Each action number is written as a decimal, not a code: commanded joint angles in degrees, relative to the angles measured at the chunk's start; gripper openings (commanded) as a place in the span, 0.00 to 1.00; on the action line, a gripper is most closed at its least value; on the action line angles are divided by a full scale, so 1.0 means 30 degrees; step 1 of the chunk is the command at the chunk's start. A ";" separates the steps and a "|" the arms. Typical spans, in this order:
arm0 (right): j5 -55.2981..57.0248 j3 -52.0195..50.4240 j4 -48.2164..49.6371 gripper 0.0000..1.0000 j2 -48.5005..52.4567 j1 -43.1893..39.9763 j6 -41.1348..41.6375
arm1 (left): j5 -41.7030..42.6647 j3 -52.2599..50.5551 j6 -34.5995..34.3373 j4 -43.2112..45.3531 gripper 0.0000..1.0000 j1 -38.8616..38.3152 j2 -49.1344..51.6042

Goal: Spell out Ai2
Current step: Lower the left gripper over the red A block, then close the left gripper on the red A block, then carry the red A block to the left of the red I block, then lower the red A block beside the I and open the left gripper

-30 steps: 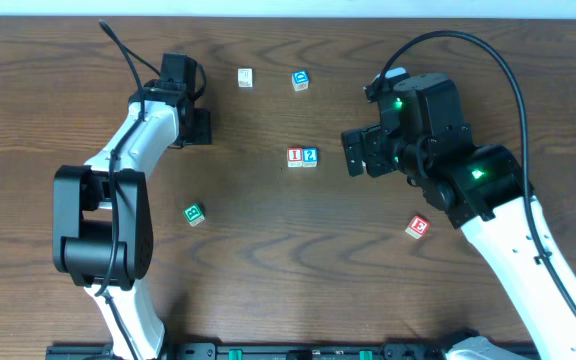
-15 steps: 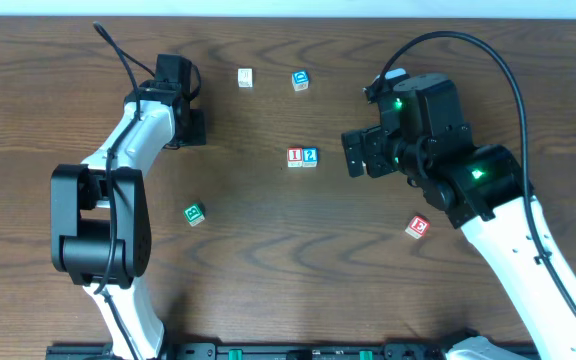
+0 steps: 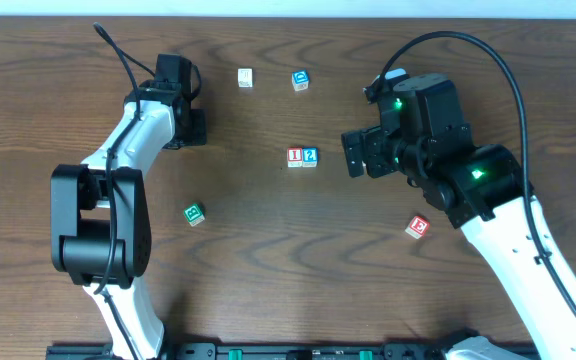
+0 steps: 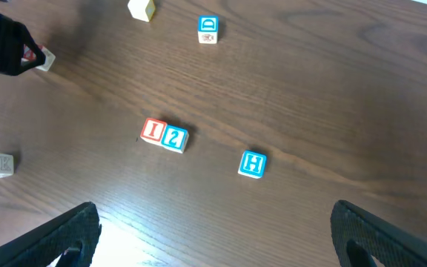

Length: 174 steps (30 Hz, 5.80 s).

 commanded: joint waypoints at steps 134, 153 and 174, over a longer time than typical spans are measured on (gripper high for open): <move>-0.3825 0.1814 -0.0408 0.99 -0.0787 -0.8655 -0.1377 | 0.0299 -0.2790 -0.6863 0.2463 0.09 -0.8291 -0.1144; -0.3825 0.1814 -0.0415 0.99 -0.0787 -0.8655 -0.1377 | 0.0299 -0.2790 -0.6863 0.2586 0.39 -0.8291 -0.1144; -0.3832 0.1814 -0.0699 0.99 -0.0787 -0.8655 -0.1377 | -0.1275 0.0940 -0.6462 -0.1370 0.06 -0.8109 -0.1639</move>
